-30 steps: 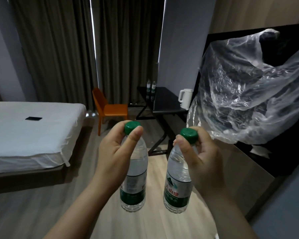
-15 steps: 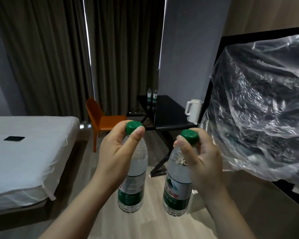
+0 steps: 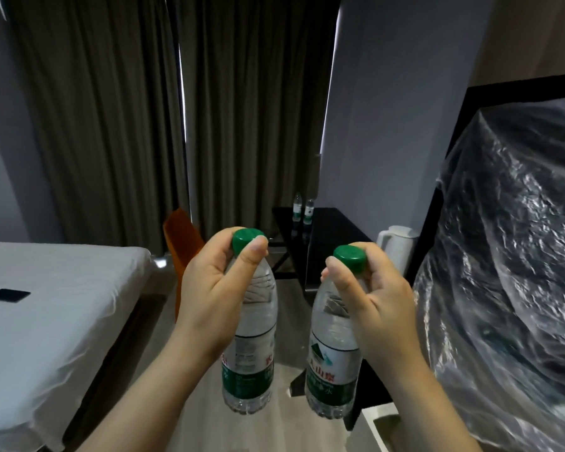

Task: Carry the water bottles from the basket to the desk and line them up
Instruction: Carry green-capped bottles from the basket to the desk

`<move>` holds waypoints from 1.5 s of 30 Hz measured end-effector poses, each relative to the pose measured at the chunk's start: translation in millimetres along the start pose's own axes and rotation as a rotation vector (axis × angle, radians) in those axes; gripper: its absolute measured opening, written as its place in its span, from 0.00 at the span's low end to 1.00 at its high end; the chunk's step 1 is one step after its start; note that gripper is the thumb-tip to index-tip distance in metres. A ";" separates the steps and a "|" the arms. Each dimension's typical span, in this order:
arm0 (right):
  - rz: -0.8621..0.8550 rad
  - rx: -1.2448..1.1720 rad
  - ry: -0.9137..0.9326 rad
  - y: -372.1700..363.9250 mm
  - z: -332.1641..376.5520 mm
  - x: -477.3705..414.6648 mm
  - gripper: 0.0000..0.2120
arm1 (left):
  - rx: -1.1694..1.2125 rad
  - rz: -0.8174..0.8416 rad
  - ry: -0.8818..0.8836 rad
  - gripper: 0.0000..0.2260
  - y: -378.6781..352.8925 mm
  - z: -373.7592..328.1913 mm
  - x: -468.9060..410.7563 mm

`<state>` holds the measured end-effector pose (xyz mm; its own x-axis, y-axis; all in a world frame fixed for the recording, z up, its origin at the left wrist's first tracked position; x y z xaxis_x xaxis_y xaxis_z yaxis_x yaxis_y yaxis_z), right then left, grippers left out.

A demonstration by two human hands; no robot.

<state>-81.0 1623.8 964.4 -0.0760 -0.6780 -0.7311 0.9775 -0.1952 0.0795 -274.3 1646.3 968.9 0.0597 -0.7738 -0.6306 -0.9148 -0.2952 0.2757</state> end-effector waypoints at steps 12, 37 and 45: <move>-0.033 0.031 -0.042 -13.9 -155.4 -123.4 0.09 | 0.042 0.014 0.001 0.12 -92.6 116.2 -148.7; -0.112 0.055 -0.132 -14.4 -507.5 -400.8 0.12 | 0.054 0.088 0.096 0.11 -308.1 359.8 -469.6; -0.128 0.024 -0.205 -11.3 -601.5 -460.1 0.12 | 0.111 0.094 0.169 0.12 -361.7 421.8 -535.4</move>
<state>61.2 2364.2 892.4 -0.2400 -0.7755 -0.5839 0.9525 -0.3044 0.0128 -143.9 2403.7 900.8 0.0299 -0.8804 -0.4732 -0.9572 -0.1615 0.2400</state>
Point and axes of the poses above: each hand's wrist, its own x-axis away from the middle knuckle, its own y-axis out of the back of the hand, z = x × y, the point moved 6 cm from there along -x, towards the middle knuckle, and after that the axes turned 15 degrees about -x, right-handed, at the moved point
